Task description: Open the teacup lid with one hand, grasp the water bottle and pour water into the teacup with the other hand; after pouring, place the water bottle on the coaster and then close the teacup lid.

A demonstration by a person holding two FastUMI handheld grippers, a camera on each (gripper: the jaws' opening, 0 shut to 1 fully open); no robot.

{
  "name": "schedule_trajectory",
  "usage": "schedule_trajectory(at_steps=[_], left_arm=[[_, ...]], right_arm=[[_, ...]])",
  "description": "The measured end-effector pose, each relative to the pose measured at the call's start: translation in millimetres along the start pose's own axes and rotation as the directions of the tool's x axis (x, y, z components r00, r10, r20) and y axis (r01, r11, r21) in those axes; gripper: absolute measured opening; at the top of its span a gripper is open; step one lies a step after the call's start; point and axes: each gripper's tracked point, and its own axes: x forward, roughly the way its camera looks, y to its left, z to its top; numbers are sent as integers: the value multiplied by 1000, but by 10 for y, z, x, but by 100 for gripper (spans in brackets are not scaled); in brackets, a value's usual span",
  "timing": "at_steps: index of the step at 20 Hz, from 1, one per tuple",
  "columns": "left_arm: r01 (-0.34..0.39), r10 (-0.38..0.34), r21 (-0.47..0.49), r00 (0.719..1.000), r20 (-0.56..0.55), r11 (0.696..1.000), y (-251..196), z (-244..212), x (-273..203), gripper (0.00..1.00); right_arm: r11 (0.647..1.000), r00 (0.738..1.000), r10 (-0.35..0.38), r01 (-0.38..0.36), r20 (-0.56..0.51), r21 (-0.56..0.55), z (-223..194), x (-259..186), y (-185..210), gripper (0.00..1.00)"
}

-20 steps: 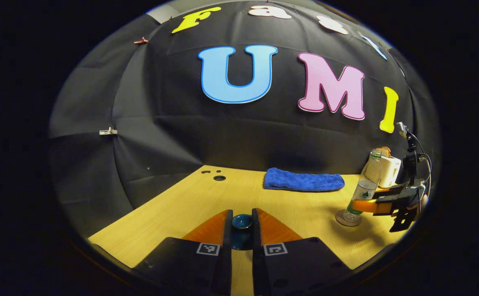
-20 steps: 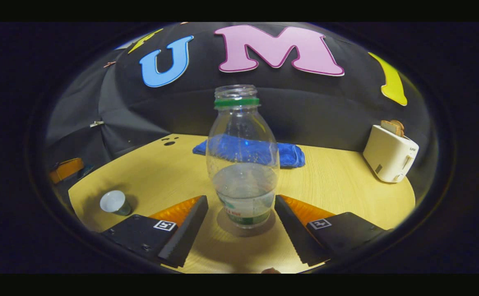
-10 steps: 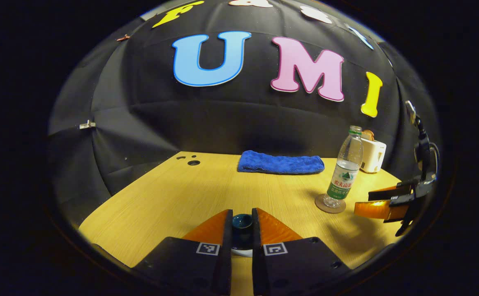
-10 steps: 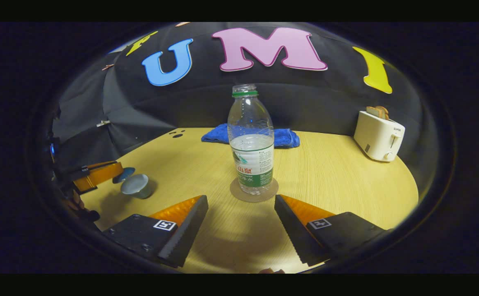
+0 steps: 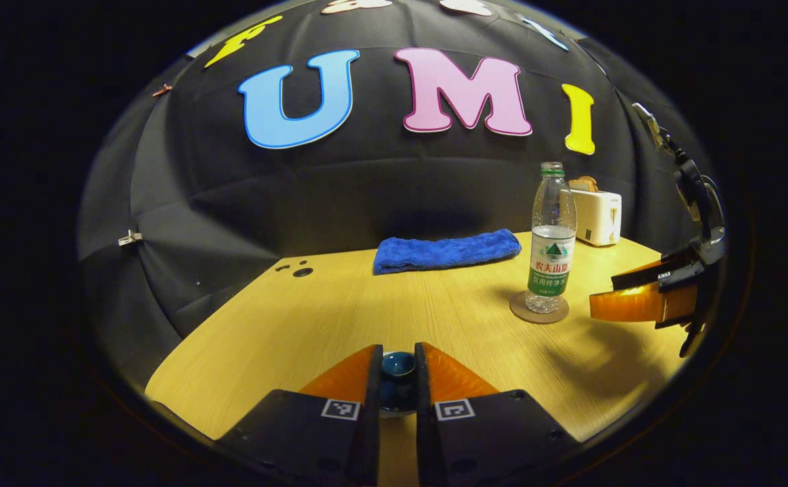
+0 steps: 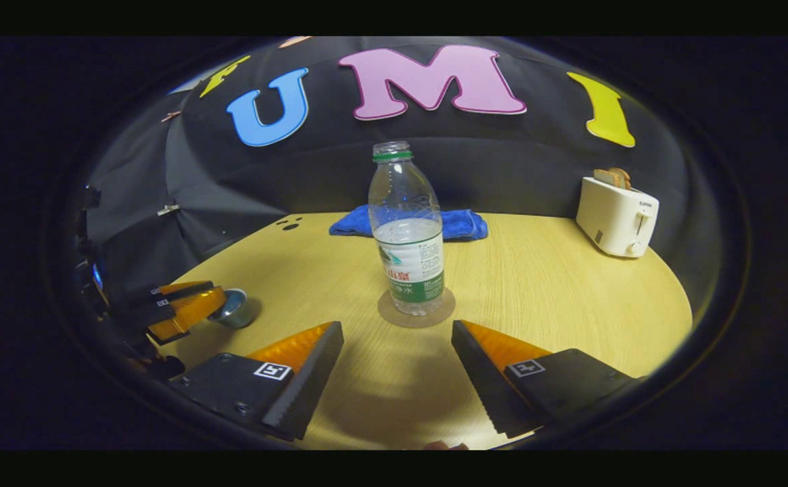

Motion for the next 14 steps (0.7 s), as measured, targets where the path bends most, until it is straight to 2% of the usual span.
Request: schedule_trajectory(at_steps=[6,8,11,13,14], left_arm=[[-41,41,3,999,11,999,77,-27,25,27],[-70,70,3,998,-2,998,149,-92,22,30],[-56,56,-24,998,12,998,118,-58,0,37],[-62,63,-36,998,26,997,142,-12,-40,55],[-65,66,-40,997,36,997,145,30,-72,82]], right_arm=[[999,1000,24,-24,-1,-28,-40,-78,69,100],[999,1000,25,-25,-2,-29,-47,-105,69,100],[999,1000,22,-22,0,-25,-55,-172,46,100],[1000,1000,12,-12,-1,-29,-46,-225,-4,100],[1000,1000,5,-5,-2,-30,-25,-278,-32,100]])
